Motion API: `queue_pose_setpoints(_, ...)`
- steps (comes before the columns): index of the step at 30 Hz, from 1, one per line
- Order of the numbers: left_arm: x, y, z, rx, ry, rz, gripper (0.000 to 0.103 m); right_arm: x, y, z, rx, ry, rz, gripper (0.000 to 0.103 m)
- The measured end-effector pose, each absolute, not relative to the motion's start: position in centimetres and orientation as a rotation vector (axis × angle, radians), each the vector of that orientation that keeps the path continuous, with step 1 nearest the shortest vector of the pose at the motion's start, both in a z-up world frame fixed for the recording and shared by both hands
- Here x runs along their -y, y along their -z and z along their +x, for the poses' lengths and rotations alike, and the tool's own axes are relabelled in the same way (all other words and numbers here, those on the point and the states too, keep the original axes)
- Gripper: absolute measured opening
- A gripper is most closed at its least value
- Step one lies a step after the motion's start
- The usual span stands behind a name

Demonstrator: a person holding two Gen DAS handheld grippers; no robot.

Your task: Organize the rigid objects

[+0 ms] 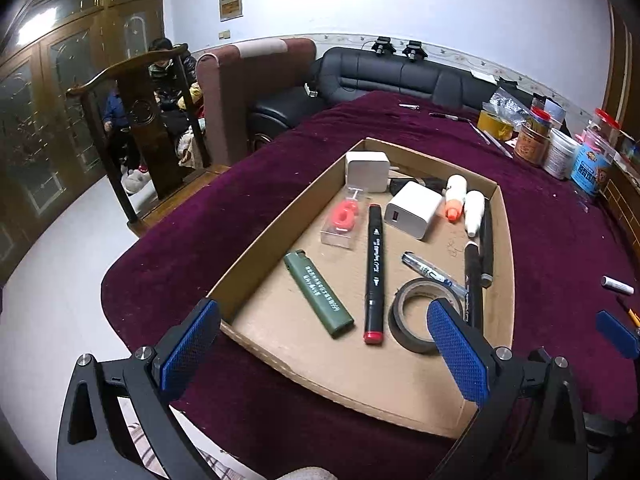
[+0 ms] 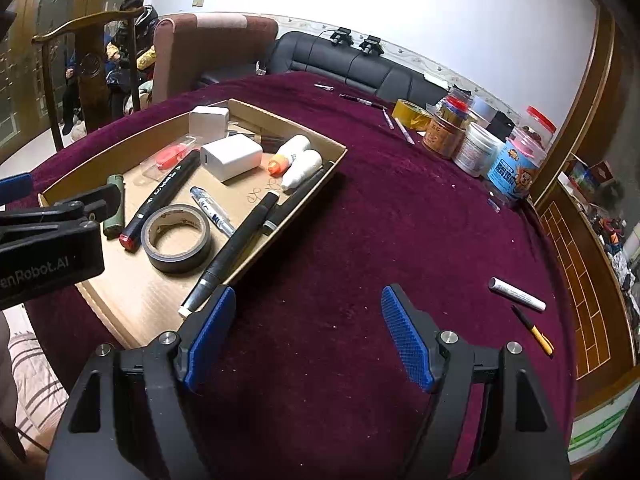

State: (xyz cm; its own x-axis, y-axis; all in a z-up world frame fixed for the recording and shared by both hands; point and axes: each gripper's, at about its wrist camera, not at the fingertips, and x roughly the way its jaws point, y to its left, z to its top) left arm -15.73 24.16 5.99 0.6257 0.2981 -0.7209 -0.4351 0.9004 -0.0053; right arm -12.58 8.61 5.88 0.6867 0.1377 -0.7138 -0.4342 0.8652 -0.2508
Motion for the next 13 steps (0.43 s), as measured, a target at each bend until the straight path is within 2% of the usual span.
queue_pose_setpoints(13,-24.56,-6.10,-15.91,-0.785,-0.412,-0.169,0.102,-9.31,-6.03,-12.74,-0.755,-0.335,-0.431,0.076)
